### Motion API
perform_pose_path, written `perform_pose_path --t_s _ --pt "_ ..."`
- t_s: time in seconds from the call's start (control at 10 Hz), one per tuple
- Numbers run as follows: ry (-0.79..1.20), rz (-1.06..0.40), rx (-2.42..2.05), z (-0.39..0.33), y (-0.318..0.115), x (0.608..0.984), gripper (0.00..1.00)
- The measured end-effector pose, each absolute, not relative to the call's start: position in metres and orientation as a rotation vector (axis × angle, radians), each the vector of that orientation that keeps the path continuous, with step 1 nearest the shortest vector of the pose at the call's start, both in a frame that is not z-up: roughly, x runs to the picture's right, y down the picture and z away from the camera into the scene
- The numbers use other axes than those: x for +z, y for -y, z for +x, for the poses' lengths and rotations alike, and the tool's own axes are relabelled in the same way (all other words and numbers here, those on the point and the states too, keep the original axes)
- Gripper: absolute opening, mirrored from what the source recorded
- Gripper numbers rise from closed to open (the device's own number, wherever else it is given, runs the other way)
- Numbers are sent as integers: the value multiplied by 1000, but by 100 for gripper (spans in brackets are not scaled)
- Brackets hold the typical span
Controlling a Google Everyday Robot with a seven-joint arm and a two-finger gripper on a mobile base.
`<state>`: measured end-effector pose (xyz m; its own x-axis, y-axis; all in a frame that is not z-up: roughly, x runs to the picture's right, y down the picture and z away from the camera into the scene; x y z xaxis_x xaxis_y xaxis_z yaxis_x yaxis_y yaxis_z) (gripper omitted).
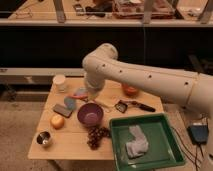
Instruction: Place pepper in plastic cup
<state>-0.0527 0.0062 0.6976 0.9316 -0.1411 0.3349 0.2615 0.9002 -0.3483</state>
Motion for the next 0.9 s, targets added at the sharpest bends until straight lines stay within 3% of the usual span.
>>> perform_pose_path --t_s 0.9 --pt "224 -351 -65 -7 5 704 0"
